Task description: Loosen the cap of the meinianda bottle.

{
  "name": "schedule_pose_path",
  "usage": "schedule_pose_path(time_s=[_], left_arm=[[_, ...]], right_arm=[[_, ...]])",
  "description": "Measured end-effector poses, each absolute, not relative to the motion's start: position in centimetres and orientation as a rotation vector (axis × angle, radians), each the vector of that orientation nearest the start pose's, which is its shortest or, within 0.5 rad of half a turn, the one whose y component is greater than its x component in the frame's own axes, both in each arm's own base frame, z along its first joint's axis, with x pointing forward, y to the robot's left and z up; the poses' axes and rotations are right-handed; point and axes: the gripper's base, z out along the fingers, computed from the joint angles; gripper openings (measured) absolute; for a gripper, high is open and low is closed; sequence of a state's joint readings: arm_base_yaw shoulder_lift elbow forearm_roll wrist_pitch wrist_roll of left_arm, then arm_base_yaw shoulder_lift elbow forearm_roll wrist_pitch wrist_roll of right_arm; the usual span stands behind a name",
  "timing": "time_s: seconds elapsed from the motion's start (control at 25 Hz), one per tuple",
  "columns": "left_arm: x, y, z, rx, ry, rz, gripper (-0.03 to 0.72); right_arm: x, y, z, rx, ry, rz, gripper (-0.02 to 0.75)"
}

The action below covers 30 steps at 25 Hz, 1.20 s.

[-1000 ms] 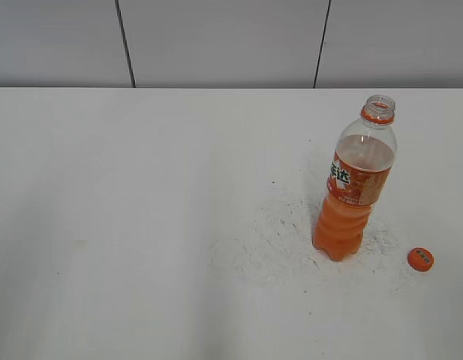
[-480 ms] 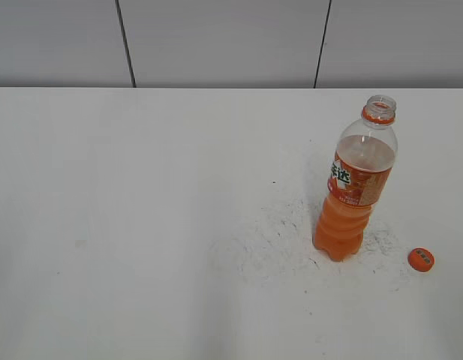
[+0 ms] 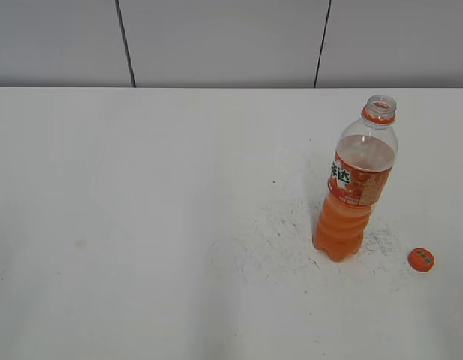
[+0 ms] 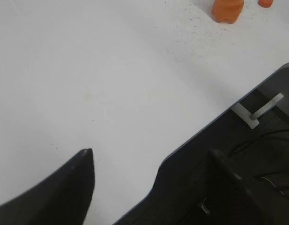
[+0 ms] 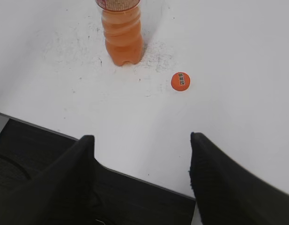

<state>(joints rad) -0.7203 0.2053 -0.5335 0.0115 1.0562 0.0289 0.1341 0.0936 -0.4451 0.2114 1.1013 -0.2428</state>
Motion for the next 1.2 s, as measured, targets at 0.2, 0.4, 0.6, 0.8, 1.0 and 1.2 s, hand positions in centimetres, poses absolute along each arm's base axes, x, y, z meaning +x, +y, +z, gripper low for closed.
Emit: schedule_pose_path(time_s=[0.2, 0.4, 0.6, 0.8, 1.0, 1.2], left_arm=[[1.9, -1.6, 28.5, 0.811, 2.084, -0.367, 0.559], [1.8, -1.3, 28.6, 0.676, 2.104, -0.327, 0.543], [1.4, -0.8, 28.6, 0.509, 2.106, -0.255, 0.54], [0.5, -0.3, 28.7, 0.337, 2.072, -0.175, 0.54], [-0.4, 0.0, 28.7, 0.173, 2.027, -0.086, 0.54], [-0.9, 0.0, 28.7, 0.104, 1.997, -0.044, 0.531]], right_arm=[[0.9, 1.9, 26.0, -0.412, 2.179, 0.206, 0.471], [0.5, 1.9, 26.0, -0.409, 2.154, 0.223, 0.471], [-0.3, 1.9, 26.1, -0.385, 2.091, 0.212, 0.471], [-0.3, 1.9, 26.1, -0.279, 2.089, 0.151, 0.471], [-0.2, 1.9, 26.1, -0.229, 2.094, 0.122, 0.471], [-0.2, 1.9, 26.1, -0.227, 2.092, 0.122, 0.471]])
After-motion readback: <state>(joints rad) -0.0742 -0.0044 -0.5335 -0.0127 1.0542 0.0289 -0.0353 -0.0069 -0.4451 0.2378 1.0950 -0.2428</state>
